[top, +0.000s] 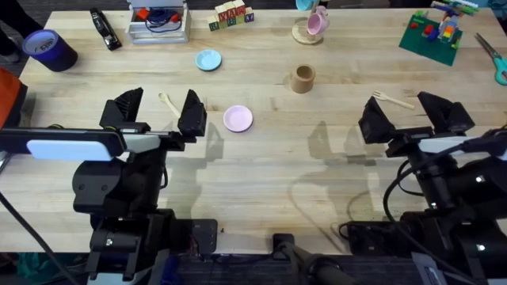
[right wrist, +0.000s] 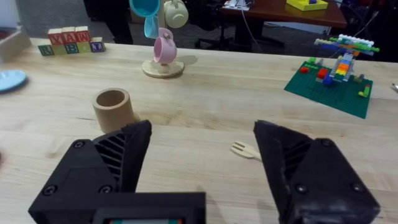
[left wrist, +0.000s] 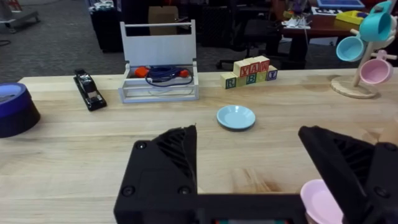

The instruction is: Pick up a utensil and set it on the pink plate, then put the other utensil in the container.

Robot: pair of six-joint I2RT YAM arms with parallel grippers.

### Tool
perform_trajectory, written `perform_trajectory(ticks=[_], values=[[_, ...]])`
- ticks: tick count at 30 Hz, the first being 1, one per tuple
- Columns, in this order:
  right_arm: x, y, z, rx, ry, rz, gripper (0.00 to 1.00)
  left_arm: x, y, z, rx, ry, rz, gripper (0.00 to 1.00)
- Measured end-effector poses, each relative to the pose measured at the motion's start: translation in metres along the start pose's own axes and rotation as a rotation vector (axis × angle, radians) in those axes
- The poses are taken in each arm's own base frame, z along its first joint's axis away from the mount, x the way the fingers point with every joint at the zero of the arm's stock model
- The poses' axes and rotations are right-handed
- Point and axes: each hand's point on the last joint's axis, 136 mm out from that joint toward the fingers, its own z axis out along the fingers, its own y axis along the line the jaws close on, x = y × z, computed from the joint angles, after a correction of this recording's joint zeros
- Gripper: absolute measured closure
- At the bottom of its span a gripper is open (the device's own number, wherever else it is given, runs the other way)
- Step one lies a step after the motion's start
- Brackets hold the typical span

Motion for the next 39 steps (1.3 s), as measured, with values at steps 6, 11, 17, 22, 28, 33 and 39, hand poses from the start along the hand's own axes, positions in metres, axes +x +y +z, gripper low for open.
perform_trajectory(ticks=[6, 11, 17, 22, 28, 33, 39], values=[[0.001, 0.0, 0.0, 0.0, 0.004, 0.0, 0.005, 0.0, 0.0, 0.0, 0.0, 0.001, 0.0, 0.008], [0.001, 0.0, 0.0, 0.0, 0.004, 0.0, 0.005, 0.004, 0.0, 0.0, 0.0, 0.015, 0.001, 0.008], [-0.001, 0.0, 0.0, 0.0, -0.003, -0.001, 0.005, 0.005, 0.0, 0.0, 0.0, 0.02, 0.004, 0.008], [-0.007, 0.0, 0.0, 0.001, -0.026, -0.011, 0.005, 0.015, 0.0, -0.002, 0.0, 0.077, 0.004, 0.008], [-0.022, 0.0, -0.004, 0.001, -0.055, -0.015, 0.005, -0.001, 0.0, -0.018, 0.001, 0.161, 0.003, 0.008], [-0.063, 0.0, -0.016, 0.002, -0.116, -0.018, 0.005, -0.048, 0.0, -0.044, 0.001, 0.181, 0.001, 0.008], [-0.085, -0.002, -0.036, 0.018, -0.037, -0.014, 0.005, -0.091, 0.0, -0.07, -0.002, 0.301, -0.024, 0.008]])
